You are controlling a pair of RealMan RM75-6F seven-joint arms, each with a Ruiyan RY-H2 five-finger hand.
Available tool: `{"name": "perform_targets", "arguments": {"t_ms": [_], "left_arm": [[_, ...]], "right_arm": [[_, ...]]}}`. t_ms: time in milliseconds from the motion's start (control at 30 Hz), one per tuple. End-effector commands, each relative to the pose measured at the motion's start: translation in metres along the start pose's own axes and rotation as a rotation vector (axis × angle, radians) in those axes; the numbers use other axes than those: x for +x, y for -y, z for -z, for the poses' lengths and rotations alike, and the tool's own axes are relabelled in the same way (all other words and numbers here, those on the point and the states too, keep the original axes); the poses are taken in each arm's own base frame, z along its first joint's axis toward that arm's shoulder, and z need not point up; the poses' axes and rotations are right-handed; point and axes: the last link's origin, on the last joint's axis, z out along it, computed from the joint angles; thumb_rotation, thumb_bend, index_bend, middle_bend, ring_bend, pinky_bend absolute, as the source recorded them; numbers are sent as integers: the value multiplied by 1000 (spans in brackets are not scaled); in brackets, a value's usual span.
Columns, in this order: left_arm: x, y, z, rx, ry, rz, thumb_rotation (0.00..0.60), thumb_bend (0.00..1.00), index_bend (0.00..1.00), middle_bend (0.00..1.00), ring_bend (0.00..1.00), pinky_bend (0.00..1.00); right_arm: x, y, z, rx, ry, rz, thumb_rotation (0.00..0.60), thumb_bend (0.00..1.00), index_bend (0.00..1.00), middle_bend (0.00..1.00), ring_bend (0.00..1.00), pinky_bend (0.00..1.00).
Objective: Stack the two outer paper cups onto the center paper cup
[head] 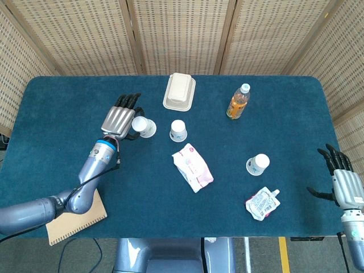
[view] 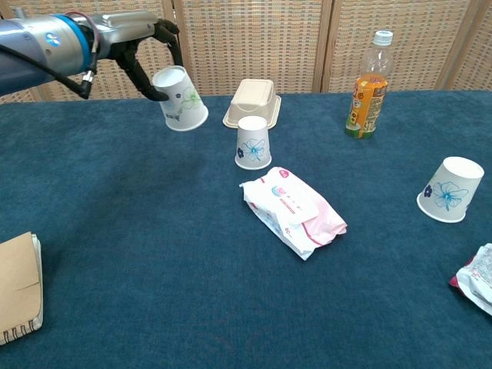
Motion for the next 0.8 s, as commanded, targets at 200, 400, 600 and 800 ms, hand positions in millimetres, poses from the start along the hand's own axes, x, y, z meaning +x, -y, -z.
{"name": "perform_targets", "arguments": {"t_ms": [200, 400, 600, 800], "left_arm": [[-6, -37, -28, -54, 18, 25, 600, 272, 383, 0, 0, 0], [-5, -53, -43, -77, 14, 17, 600, 272, 383, 0, 0, 0], [-6, -63, -59, -79, 22, 15, 600, 269, 382, 0, 0, 0], [-16, -67, -71, -66, 58, 6, 600, 226, 311, 0, 0, 0]], "right_arm": [[-2, -7, -3, -25, 8, -9, 600, 64, 136, 0, 0, 0], [-2, -10, -4, -38, 10, -13, 600, 64, 136, 0, 0, 0], [-2, -10, -4, -34, 13, -15, 600, 64, 136, 0, 0, 0], [0, -11, -4, -33, 1, -22, 600, 64, 136, 0, 0, 0]]}}
